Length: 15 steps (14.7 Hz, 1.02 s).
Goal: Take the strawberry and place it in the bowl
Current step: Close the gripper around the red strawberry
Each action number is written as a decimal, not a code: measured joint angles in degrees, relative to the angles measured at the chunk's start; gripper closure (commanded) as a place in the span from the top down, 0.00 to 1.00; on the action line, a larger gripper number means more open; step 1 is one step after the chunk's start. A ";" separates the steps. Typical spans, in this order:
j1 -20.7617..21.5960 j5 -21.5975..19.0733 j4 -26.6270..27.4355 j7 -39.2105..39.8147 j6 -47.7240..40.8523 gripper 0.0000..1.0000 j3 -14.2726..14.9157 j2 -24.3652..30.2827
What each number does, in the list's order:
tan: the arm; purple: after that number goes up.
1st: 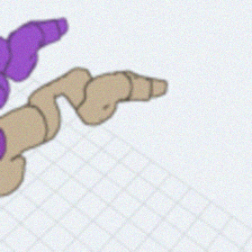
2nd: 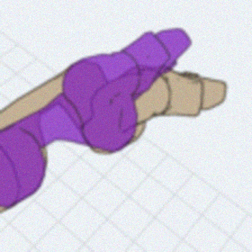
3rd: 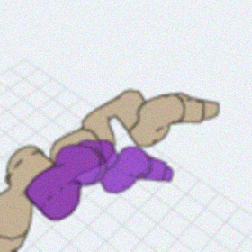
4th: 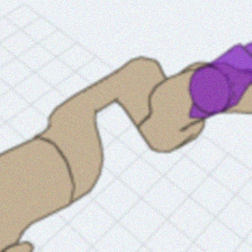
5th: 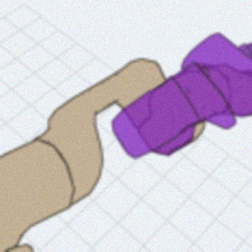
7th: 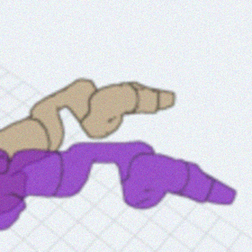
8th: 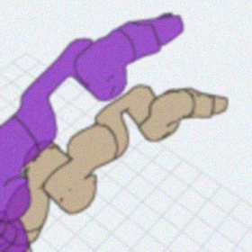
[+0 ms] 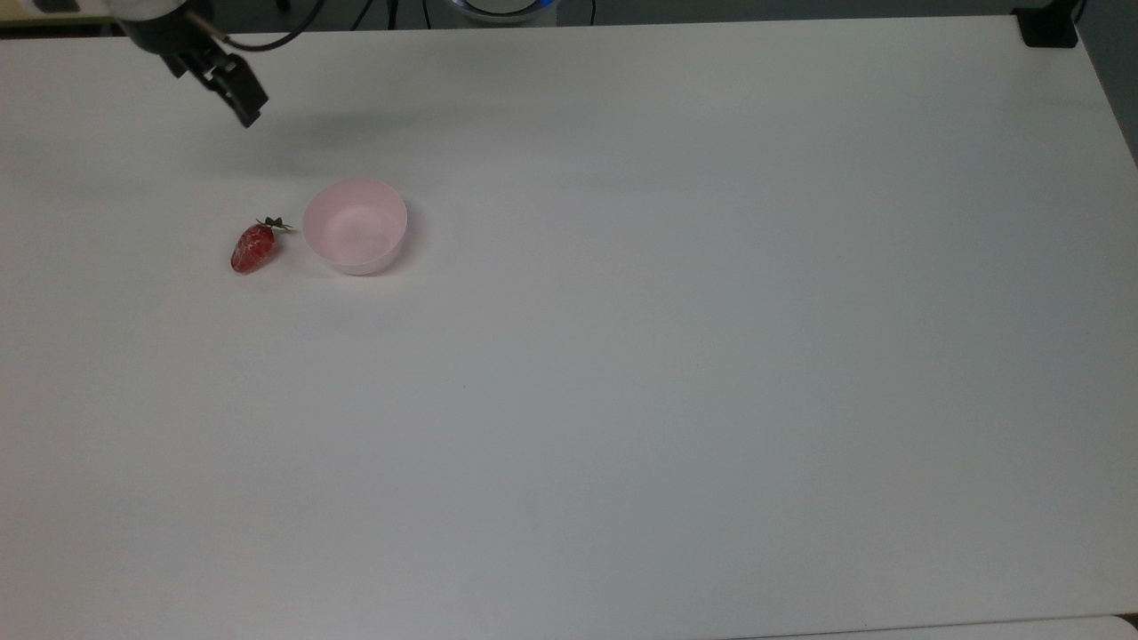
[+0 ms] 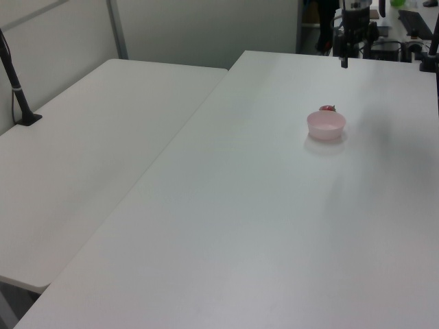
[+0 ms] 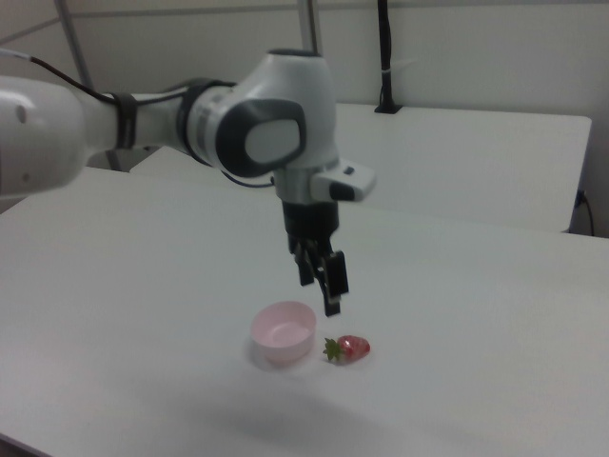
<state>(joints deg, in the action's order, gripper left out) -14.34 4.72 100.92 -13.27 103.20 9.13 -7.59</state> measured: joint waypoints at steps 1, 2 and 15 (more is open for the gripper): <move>-0.87 -0.13 0.20 -0.48 1.15 1.00 0.17 -1.06; -1.62 -0.31 0.29 -0.55 2.59 1.00 0.26 -2.25; -2.20 -12.56 0.52 -1.80 21.67 0.97 0.27 -16.30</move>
<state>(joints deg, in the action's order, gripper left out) -16.54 -7.83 101.43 -15.07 124.87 9.39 -23.89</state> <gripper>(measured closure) 0.000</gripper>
